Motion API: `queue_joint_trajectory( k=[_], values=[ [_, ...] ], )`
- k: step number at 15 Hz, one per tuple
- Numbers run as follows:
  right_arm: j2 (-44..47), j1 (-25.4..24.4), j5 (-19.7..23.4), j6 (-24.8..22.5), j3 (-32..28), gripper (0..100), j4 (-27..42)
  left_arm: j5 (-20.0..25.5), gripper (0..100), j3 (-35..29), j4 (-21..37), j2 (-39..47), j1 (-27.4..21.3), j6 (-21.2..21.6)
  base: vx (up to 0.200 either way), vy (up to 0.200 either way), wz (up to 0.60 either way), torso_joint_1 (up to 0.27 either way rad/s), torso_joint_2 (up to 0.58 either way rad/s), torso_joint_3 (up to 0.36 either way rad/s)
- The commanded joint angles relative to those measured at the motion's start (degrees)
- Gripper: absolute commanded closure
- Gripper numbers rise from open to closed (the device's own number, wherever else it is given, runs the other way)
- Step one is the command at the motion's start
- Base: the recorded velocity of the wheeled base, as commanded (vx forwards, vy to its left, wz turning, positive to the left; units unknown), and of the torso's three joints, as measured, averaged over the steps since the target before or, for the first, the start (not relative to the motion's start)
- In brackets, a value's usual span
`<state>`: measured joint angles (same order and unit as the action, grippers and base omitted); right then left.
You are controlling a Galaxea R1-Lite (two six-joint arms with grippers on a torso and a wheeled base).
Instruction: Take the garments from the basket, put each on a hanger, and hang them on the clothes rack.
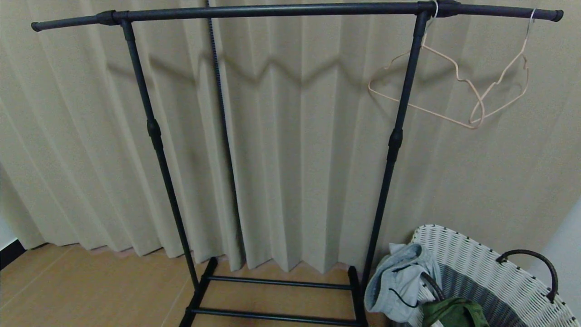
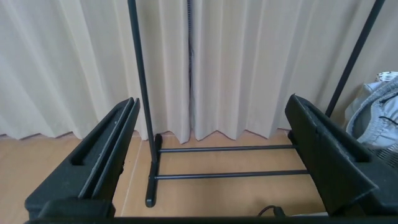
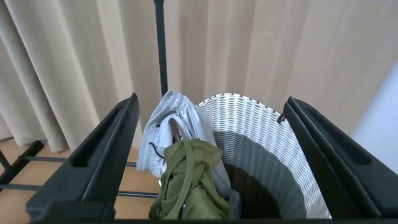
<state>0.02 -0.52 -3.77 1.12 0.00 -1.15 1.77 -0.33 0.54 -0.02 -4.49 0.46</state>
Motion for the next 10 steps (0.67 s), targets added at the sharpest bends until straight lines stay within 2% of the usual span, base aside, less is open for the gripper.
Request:
queue_joint_trajectory(
  k=[1, 2, 4, 6, 7, 8, 10],
  values=[
    [0.0, 0.0, 0.4, -0.3, 0.0, 0, 0.1, 0.0, 0, 0.1, 0.0, 0.0, 0.0, 0.0, 0.0, 0.0, 0.0, 0.0, 0.0, 0.0],
    [0.0, 0.0, 2.6, -0.9, -0.1, 0, 0.5, 0.0, 0, 0.0, 0.1, 0.0, 0.0, 0.0, 0.0, 0.0, 0.0, 0.0, 0.0, 0.0],
    [2.7, -0.5, 3.4, -3.1, -3.1, 0, 5.4, 0.1, 0, 0.0, 0.1, 0.0, 0.0, 0.0, 0.0, 0.0, 0.0, 0.0, 0.0, 0.0],
    [12.7, -1.1, 3.3, -7.5, -14.0, 0, 20.7, 0.1, 0, 0.0, 0.1, 0.0, 0.0, 0.0, 0.2, 0.0, 0.0, -0.002, 0.0, 0.012],
    [17.9, -1.5, 3.2, -9.3, -15.9, 0, 23.4, 0.1, 0, 0.0, 0.1, 0.0, 0.0, 0.1, 0.2, 0.0, 0.0, -0.007, 0.0, 0.007],
    [23.8, -1.3, 2.4, -12.1, -16.1, 0, 23.6, 0.1, 0, 0.0, 0.0, 0.0, 0.0, 0.2, 0.2, 0.0, 0.0, 0.002, 0.0, 0.012],
    [36.7, -1.1, -4.3, -17.5, -15.5, 0, 23.5, 0.0, 0, 0.1, 0.0, 0.0, 0.0, 0.3, 0.0, 0.0, 0.0, 0.0, 0.0, 0.0]
  ],
)
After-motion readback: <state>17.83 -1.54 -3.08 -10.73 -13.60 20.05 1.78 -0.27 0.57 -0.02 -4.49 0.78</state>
